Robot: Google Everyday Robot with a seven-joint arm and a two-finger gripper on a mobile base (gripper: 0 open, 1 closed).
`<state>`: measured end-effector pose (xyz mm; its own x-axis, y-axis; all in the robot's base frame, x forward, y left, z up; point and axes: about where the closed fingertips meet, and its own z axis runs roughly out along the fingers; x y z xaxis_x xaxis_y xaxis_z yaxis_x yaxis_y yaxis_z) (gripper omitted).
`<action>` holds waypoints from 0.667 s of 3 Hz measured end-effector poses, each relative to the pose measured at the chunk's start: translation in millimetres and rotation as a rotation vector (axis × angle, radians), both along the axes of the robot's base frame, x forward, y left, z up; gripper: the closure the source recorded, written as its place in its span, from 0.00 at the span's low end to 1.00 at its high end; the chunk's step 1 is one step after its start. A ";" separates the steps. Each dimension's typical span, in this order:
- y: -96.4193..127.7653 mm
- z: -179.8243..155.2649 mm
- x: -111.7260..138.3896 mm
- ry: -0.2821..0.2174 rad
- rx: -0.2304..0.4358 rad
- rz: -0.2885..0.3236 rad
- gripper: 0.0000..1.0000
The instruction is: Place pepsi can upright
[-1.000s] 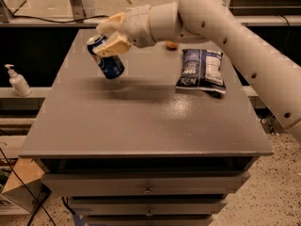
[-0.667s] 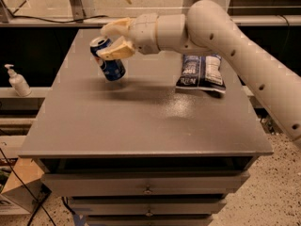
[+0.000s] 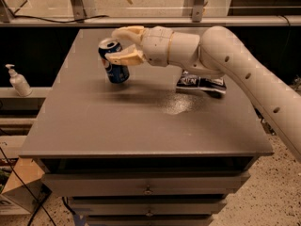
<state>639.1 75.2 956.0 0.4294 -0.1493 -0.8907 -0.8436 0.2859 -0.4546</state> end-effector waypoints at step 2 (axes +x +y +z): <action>-14.6 -6.7 -3.8 0.019 0.045 -0.042 0.12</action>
Offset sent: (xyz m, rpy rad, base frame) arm -0.0028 -0.0264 -0.0139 0.0590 0.0452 -0.0740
